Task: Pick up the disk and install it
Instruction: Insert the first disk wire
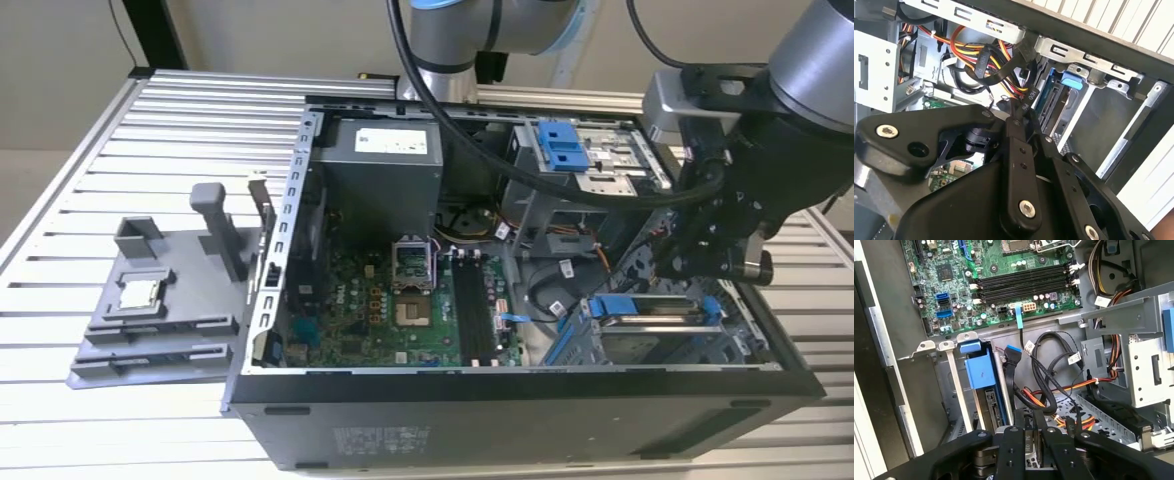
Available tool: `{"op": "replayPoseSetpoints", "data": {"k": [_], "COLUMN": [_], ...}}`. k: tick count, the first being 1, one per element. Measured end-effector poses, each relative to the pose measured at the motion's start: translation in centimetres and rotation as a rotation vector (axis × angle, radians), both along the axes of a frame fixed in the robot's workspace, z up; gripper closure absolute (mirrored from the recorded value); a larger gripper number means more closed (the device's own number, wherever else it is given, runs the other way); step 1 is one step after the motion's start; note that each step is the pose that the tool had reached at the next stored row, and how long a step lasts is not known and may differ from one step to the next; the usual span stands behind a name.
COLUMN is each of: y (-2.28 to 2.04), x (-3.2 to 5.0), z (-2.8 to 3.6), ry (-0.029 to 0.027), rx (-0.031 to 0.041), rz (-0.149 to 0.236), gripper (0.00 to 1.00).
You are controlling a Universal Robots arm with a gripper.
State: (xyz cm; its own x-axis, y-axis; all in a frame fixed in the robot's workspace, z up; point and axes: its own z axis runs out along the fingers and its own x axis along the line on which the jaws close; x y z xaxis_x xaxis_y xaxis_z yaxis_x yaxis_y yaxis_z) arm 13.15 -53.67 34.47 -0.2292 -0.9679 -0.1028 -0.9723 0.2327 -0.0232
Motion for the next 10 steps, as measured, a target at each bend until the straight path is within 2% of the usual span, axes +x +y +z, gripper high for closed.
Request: {"op": "replayPoseSetpoints", "data": {"k": [10], "y": [-0.04], "x": [-0.01], "z": [0.02], "ry": [0.0000], "rx": [-0.0005], "rz": [0.000], "gripper": [1.00]}}
